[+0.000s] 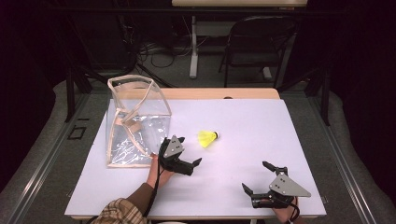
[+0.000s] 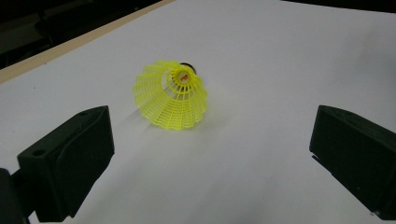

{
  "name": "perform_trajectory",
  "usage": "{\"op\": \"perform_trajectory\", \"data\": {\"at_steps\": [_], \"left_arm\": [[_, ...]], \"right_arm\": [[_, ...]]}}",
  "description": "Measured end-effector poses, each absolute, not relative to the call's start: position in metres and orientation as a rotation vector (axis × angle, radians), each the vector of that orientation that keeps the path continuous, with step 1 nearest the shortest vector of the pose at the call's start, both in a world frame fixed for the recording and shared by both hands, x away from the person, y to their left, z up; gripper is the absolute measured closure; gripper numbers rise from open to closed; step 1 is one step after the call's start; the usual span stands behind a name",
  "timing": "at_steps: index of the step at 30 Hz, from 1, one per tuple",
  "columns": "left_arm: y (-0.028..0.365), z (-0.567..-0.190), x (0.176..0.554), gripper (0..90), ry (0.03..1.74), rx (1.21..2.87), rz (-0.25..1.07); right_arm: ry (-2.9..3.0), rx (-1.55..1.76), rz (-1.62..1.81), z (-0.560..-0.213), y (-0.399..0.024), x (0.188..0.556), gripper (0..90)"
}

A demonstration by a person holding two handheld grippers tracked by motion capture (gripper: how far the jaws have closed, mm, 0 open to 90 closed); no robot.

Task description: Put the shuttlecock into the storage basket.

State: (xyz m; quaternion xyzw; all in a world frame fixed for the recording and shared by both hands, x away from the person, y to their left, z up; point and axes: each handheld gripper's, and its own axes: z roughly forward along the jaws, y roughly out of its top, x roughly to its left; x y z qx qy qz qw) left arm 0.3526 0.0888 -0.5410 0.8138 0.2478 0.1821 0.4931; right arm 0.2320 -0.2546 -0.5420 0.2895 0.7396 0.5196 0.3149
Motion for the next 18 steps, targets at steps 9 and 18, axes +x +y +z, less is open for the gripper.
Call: {"op": "perform_trajectory", "data": {"at_steps": [9, 18], "left_arm": [[0.074, -0.540, 0.361, 0.0, 0.624, 1.985, 0.437], [0.060, -0.539, 0.369, 0.0, 0.668, 1.998, 0.437]], "right_arm": [[1.951, 0.765, 1.369, -0.542, -0.255, 0.232, 0.2], [1.954, 0.763, 1.367, -0.542, -0.255, 0.232, 0.2]]}}
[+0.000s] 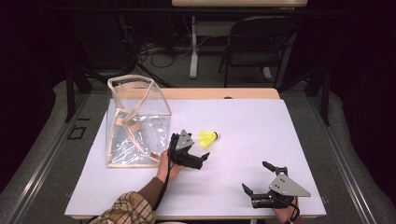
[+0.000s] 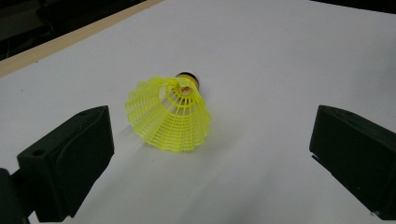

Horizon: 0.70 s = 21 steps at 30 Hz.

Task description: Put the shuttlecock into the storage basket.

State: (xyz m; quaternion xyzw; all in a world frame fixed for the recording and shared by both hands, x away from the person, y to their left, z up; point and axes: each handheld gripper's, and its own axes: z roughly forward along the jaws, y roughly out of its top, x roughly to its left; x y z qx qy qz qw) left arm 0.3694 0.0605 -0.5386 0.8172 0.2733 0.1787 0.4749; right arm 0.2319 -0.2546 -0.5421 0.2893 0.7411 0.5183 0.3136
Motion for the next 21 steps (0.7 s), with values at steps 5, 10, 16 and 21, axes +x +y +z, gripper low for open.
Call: {"op": "perform_trajectory", "data": {"at_steps": [5, 10, 16, 21], "left_arm": [[0.054, -0.539, 0.372, 4.0, 0.690, 2.006, 0.453], [0.048, -0.540, 0.373, 12.3, 0.707, 2.018, 0.495], [0.040, -0.543, 0.375, 18.5, 0.733, 2.043, 0.509], [0.035, -0.545, 0.378, 29.1, 0.743, 2.061, 0.493]], "right_arm": [[1.957, 0.761, 1.362, -0.542, -0.255, 0.232, 0.3], [1.965, 0.761, 1.355, -0.542, -0.254, 0.232, 0.3], [1.965, 0.763, 1.354, -0.542, -0.254, 0.232, 0.4], [1.966, 0.762, 1.351, -0.542, -0.254, 0.232, 0.5]]}}
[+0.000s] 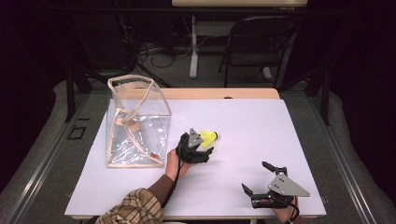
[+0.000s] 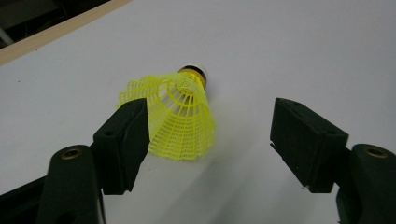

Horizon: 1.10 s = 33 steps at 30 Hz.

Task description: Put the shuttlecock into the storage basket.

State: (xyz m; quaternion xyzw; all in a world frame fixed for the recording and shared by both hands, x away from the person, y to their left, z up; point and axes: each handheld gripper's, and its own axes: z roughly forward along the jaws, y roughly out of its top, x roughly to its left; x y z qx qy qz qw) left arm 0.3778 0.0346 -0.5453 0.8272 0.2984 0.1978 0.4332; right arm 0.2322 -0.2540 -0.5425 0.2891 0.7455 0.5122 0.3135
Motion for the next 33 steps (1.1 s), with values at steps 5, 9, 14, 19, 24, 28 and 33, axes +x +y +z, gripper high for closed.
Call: {"op": "perform_trajectory", "data": {"at_steps": [5, 9, 14, 19, 24, 28, 33], "left_arm": [[0.029, -0.547, 0.381, 38.1, 0.765, 2.065, 0.469], [0.026, -0.548, 0.385, 46.9, 0.789, 2.069, 0.452], [0.023, -0.550, 0.388, 52.1, 0.816, 2.065, 0.432], [0.021, -0.552, 0.391, 56.5, 0.843, 2.068, 0.426], [0.021, -0.553, 0.394, 60.7, 0.859, 2.060, 0.422], [0.021, -0.554, 0.395, 63.2, 0.859, 2.064, 0.413], [0.020, -0.555, 0.395, 65.8, 0.868, 2.069, 0.412]], "right_arm": [[1.968, 0.762, 1.349, -0.542, -0.254, 0.232, 0.6], [1.969, 0.762, 1.348, -0.542, -0.254, 0.232, 0.6], [1.970, 0.759, 1.346, -0.542, -0.254, 0.232, 0.7], [1.971, 0.759, 1.346, -0.543, -0.254, 0.232, 0.8], [1.971, 0.758, 1.347, -0.543, -0.254, 0.232, 0.9], [1.974, 0.759, 1.346, -0.543, -0.254, 0.232, 0.9], [1.979, 0.759, 1.342, -0.543, -0.253, 0.232, 1.0]]}}
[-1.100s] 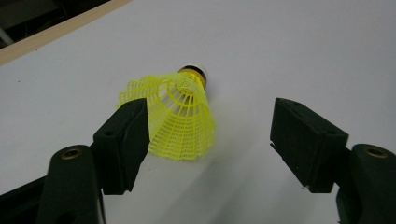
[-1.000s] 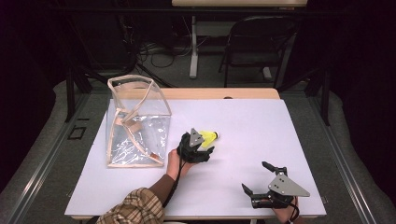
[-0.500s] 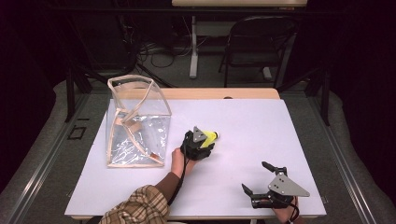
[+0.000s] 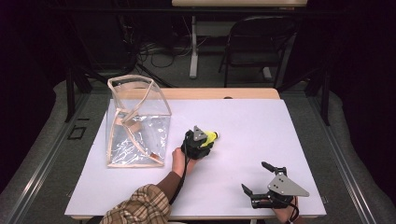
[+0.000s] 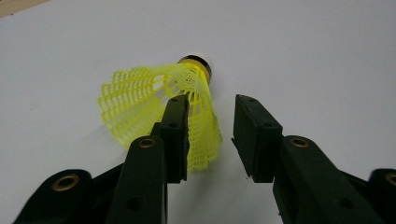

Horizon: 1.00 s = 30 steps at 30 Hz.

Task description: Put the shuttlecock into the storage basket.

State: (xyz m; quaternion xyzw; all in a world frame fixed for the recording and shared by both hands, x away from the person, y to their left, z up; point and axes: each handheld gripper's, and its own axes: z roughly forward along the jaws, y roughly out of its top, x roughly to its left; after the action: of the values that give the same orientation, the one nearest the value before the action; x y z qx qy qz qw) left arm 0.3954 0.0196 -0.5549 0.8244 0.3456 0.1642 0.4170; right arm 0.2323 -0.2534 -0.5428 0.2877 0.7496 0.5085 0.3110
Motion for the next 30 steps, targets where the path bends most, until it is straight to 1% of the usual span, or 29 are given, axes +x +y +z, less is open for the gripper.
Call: {"op": "perform_trajectory", "data": {"at_steps": [7, 11, 30], "left_arm": [[0.0172, -0.5560, 0.3960, 66.1, 0.888, 2.067, 0.422], [0.0174, -0.5556, 0.3957, 71.3, 0.893, 2.058, 0.422], [0.0150, -0.5578, 0.3949, 87.6, 0.931, 2.032, 0.419]], "right_arm": [[1.983, 0.759, 1.340, -0.5430, -0.2530, 0.2324, 1.1], [1.984, 0.759, 1.342, -0.5432, -0.2528, 0.2326, 1.2], [1.989, 0.761, 1.341, -0.5434, -0.2524, 0.2329, 1.3]]}}
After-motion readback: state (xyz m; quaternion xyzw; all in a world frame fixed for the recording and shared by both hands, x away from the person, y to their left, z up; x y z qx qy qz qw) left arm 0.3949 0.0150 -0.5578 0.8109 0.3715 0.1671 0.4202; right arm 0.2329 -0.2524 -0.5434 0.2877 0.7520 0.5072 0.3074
